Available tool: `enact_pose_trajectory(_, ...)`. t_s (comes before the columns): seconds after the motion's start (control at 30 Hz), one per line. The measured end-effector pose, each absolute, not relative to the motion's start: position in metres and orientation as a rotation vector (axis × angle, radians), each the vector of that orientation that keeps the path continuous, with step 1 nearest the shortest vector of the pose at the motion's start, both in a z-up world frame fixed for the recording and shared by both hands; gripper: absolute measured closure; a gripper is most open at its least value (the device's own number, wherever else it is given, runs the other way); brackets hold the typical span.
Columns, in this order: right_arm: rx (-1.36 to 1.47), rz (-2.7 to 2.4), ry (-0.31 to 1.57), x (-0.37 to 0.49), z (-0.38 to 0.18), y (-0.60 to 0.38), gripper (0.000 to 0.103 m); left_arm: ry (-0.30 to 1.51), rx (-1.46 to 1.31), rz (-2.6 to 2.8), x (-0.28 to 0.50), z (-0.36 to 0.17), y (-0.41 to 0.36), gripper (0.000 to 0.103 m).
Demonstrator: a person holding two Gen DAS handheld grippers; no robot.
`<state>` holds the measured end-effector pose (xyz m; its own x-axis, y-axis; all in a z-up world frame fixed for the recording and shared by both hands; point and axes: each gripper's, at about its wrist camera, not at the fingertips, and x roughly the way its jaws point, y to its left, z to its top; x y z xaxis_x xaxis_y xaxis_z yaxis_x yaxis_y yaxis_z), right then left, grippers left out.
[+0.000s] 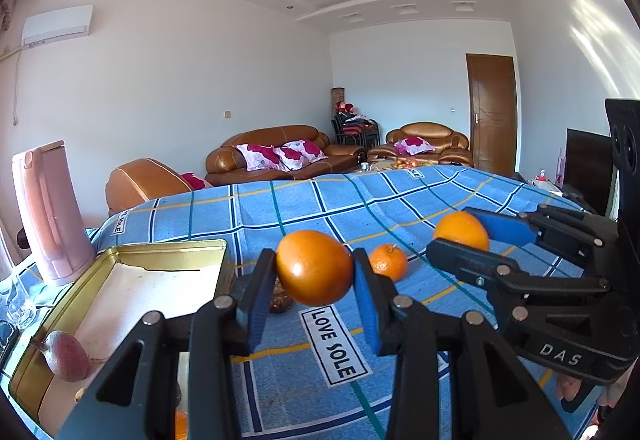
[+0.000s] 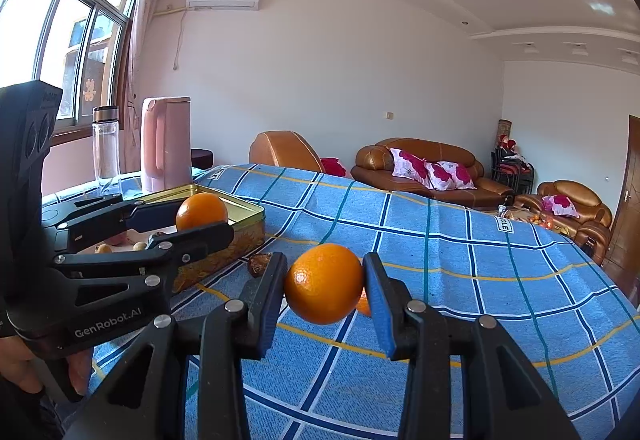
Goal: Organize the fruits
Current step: 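Lift both held oranges and carry them over the tin tray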
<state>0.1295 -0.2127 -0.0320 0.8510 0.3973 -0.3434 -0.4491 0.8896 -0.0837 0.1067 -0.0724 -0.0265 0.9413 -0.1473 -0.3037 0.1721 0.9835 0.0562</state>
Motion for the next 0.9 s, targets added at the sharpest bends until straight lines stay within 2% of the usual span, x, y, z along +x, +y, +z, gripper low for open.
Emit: enact_pose_trajectory(0.9,-0.225,0.535,0.348,0.128,-0.036,-0.155,0.062,0.313,0.037,-0.100,0.095,-0.028,-0.019,0.063)
